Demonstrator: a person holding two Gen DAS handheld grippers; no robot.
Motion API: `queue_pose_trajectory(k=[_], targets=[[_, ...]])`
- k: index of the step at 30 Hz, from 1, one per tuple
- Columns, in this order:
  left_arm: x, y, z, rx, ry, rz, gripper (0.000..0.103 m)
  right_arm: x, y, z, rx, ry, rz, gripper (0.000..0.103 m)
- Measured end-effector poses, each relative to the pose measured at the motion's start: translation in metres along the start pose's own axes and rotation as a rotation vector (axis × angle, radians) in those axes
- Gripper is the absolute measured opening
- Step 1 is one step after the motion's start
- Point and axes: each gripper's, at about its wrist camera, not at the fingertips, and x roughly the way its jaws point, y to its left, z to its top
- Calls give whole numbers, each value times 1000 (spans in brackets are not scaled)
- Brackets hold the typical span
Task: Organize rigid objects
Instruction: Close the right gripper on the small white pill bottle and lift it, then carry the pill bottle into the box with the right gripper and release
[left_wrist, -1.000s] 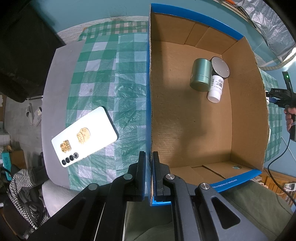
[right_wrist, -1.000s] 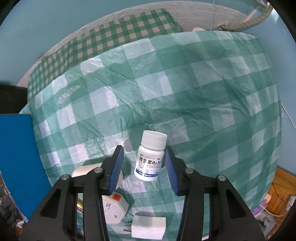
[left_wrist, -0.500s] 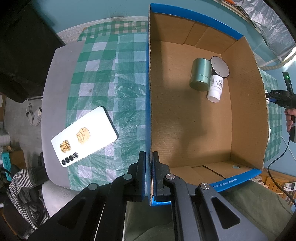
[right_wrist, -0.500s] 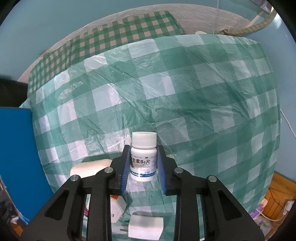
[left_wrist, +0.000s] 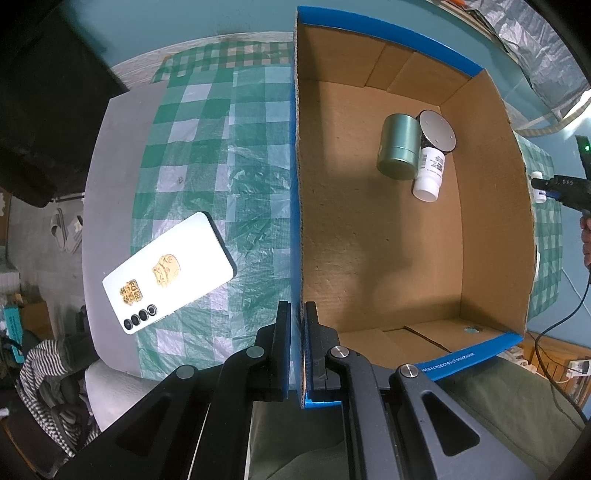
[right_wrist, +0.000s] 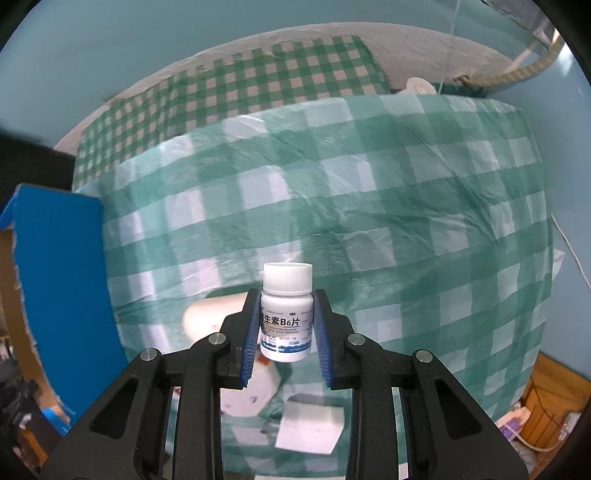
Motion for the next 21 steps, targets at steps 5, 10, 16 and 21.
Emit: queue_pose_trajectory(k=[5, 10, 16, 21], targets=[[0, 0, 0, 0, 0, 0, 6, -15, 20, -4, -47, -19, 23, 27], [-1, 0, 0, 0, -1, -1, 6, -28, 47, -4, -109, -40, 49, 27], [-2, -1, 1, -2, -3, -2, 6, -40, 73, -4, -171, -51, 79, 27], [-3, 0, 0, -7, -6, -6, 6, -47, 93, -4, -208, -54, 109, 27]])
